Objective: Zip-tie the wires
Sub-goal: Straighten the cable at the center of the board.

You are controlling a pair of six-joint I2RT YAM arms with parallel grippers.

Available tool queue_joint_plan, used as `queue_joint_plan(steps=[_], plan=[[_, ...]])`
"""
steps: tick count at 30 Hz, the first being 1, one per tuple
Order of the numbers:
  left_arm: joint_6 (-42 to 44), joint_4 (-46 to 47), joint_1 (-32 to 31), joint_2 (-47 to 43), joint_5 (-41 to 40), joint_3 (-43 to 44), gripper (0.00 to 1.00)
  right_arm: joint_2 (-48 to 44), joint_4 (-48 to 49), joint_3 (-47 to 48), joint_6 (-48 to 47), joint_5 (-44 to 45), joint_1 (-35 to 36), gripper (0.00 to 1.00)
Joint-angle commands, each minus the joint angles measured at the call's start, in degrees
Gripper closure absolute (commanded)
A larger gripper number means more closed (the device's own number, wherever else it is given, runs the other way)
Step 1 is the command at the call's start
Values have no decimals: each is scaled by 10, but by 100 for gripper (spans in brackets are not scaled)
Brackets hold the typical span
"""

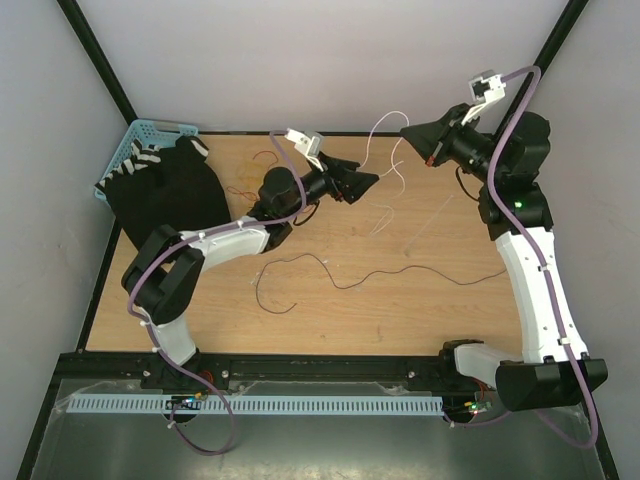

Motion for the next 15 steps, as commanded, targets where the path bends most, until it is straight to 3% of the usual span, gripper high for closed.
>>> queue_joint_plan(steps=[1, 9, 15], plan=[[0, 68, -5, -7, -9, 1, 24, -18, 31, -9, 13, -5, 2, 100], [11, 73, -14, -1, -9, 10, 52, -24, 44, -20, 23, -6, 2, 100], [34, 70, -13, -16, -25, -20, 94, -23, 13, -14, 14, 29, 2, 100]])
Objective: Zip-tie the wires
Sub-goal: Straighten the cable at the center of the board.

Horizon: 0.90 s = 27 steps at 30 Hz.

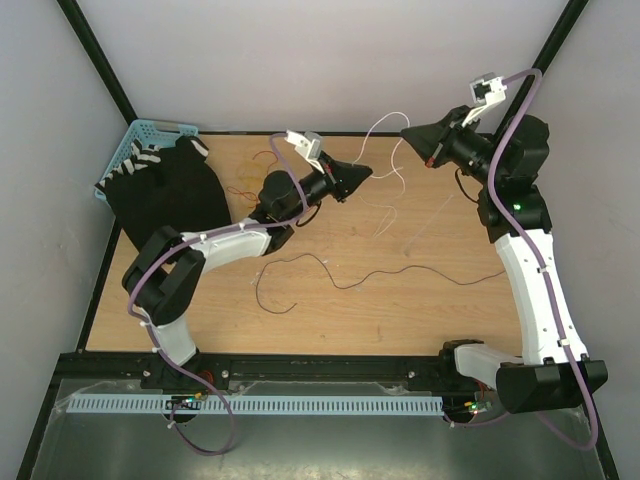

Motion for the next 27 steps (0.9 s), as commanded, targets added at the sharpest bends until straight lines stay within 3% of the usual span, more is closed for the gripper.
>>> queue_joint_plan(steps=[1, 4, 7, 10, 14, 18, 21, 27], plan=[[37, 24, 0, -24, -22, -31, 98, -14, -11, 4, -7, 35, 1, 100], [75, -27, 5, -68, -42, -56, 100, -9, -43, 9, -36, 66, 1, 100], [141, -148, 9, -126, -61, -55, 100, 2, -67, 2, -70, 87, 0, 100], [206, -256, 10, -191, -100, -52, 100, 20, -90, -15, -93, 48, 0, 100], [229, -364, 36, -257, -122, -63, 100, 35, -119, -43, -107, -21, 0, 71], [223, -423, 71, -290, -87, -92, 100, 50, -163, -33, -125, 37, 0, 47], [229, -480, 85, -305, -102, -102, 100, 67, -164, -37, -125, 56, 0, 37], [230, -513, 99, -312, -100, -114, 100, 150, -158, -49, -120, 139, 2, 36]])
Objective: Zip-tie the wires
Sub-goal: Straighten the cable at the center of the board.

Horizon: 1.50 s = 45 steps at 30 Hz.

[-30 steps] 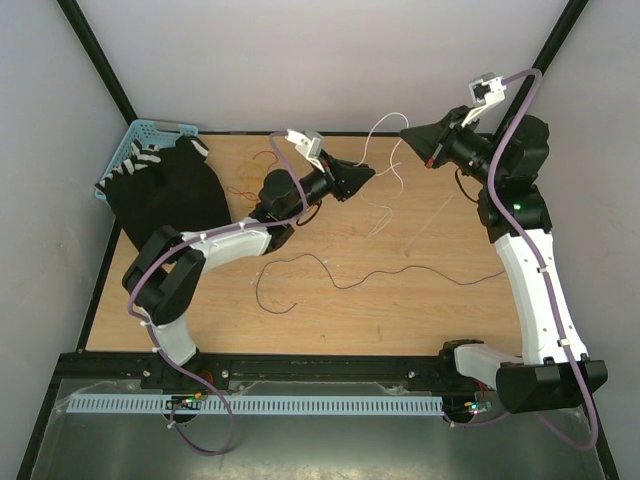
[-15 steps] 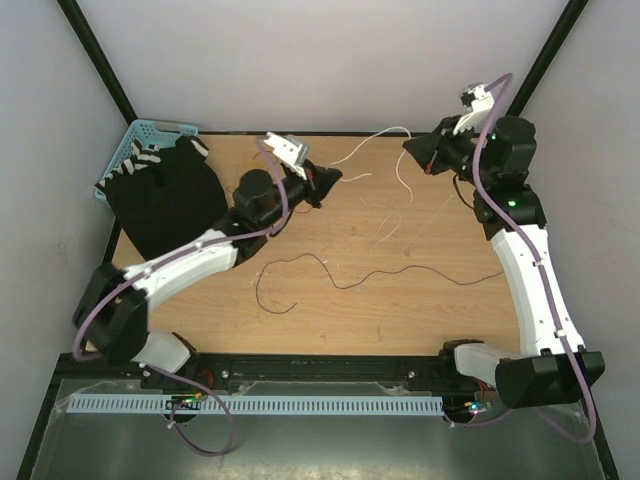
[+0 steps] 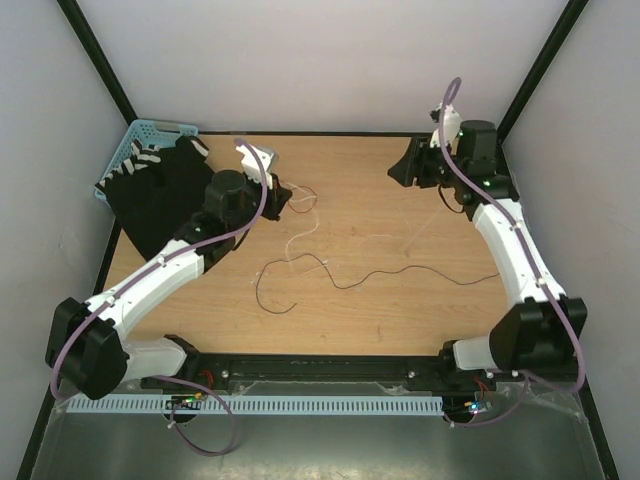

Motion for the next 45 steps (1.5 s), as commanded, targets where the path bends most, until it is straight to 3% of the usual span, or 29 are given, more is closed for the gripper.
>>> queue_joint_plan(steps=[1, 8, 14, 22, 26, 29, 38, 42, 45], plan=[[9, -38, 5, -11, 3, -7, 100, 63, -6, -15, -4, 93, 3, 35], [6, -43, 6, -13, 1, -9, 100, 162, 9, -23, -18, 222, 24, 33], [4, -46, 6, -12, 3, -7, 100, 173, -7, -52, -42, 313, 24, 23], [8, -49, 7, -11, -2, -9, 100, 174, -29, -121, -58, 336, 24, 20], [10, -52, 7, -13, 0, -9, 100, 190, -22, -148, -53, 298, 24, 23], [13, -57, 7, -15, -1, -10, 100, 192, -10, -161, -51, 287, 24, 33], [7, -72, 13, -32, 1, -8, 100, 163, 6, -127, -47, 312, 24, 99], [-2, -123, 23, -55, 2, 7, 100, 118, -5, -76, -58, 376, 18, 100], [-12, -199, 25, -77, -6, 22, 100, 85, -8, -20, -57, 381, -26, 100]])
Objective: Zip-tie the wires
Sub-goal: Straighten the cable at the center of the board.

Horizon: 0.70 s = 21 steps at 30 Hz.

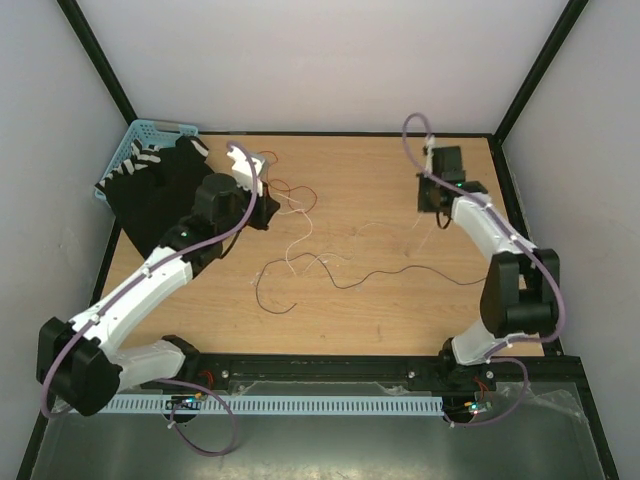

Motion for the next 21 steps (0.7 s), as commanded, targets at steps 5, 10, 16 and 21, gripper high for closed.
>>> queue_joint_plan(steps=[5, 10, 16, 21], plan=[[-59, -219, 5, -62, -3, 37, 100, -77, -20, 167, -4, 114, -124, 100], [-116, -241, 4, -107, 49, -25, 100, -96, -23, 189, -19, 267, -180, 100], [-153, -244, 1, -77, 88, -74, 100, -103, -17, 170, -34, 266, -223, 100], [-164, -267, 1, -53, 90, -81, 100, -105, -7, 112, -28, 269, -233, 100]])
